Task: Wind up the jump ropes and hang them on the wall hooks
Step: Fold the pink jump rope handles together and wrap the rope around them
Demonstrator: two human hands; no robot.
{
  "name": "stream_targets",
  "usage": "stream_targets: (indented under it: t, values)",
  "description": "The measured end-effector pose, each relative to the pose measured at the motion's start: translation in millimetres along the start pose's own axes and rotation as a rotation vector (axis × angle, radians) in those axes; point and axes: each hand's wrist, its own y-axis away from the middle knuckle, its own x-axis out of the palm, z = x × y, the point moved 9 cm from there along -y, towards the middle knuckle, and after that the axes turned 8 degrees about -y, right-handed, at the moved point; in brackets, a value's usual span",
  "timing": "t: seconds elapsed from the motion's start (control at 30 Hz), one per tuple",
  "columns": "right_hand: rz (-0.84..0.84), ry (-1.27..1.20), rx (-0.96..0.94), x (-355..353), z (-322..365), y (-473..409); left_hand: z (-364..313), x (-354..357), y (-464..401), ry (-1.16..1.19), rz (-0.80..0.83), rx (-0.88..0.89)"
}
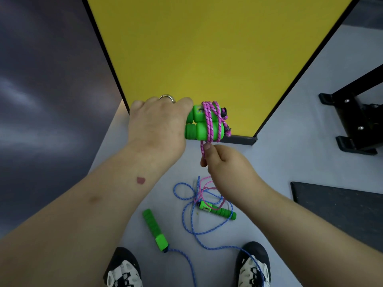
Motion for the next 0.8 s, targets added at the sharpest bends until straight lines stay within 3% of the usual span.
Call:
stream_targets:
  t: [0.2, 0.47, 0.8]
  values:
    - [-0.022, 0.068, -0.066, -7, 25, 20, 2, 4, 0, 0.004, 0.033, -0.013]
    - [0.112, -0.080, 0.057, -24, 43, 24, -2, 1, 1, -0.002, 0.023, -0.006]
    - [0.049, -0.243, 0.023, -62, 76, -15, -22, 4, 6, -0.028, 0.058, 0.105]
